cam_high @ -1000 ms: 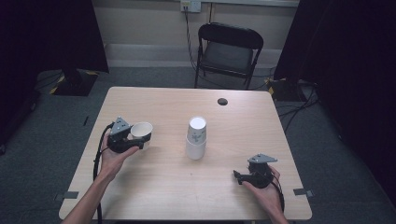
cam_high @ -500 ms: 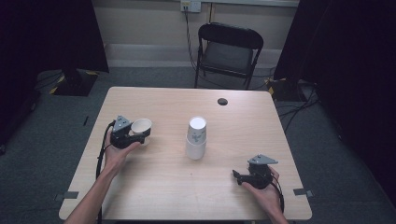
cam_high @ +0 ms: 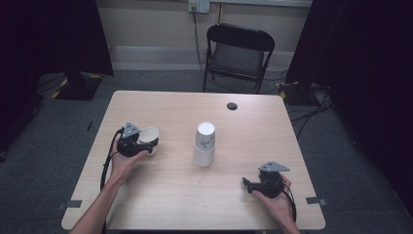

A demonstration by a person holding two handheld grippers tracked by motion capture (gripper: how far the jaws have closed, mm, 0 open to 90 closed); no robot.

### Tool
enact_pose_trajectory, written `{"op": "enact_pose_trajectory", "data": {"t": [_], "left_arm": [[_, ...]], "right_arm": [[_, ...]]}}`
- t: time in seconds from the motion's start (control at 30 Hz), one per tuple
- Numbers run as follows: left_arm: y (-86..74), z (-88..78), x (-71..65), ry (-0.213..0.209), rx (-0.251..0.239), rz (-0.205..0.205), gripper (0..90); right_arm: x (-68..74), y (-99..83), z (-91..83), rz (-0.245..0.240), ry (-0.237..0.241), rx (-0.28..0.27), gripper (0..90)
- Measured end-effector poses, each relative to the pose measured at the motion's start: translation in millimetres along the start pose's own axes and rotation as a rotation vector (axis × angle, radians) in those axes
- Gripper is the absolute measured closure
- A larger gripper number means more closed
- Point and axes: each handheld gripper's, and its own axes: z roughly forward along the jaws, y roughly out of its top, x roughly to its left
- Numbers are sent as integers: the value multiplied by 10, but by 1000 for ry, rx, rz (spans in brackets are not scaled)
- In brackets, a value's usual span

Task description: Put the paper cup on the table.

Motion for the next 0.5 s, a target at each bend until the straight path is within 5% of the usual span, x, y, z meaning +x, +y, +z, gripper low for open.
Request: {"op": "enact_pose_trajectory", "data": {"t": [0.27,0.4,0.43,0.5], "left_arm": [[-22,-21,23,-29,35,-25,176],[-8,-25,14,-28,20,-41,157],[1,-39,32,-41,-6,-72,156],[3,-42,14,-32,3,-45,156]], "right_arm": [[1,0,0,1,-1,0,191],[1,0,0,1,-1,0,191],[1,0,0,1,0,0,191],[1,0,0,1,-1,0,191]]}}
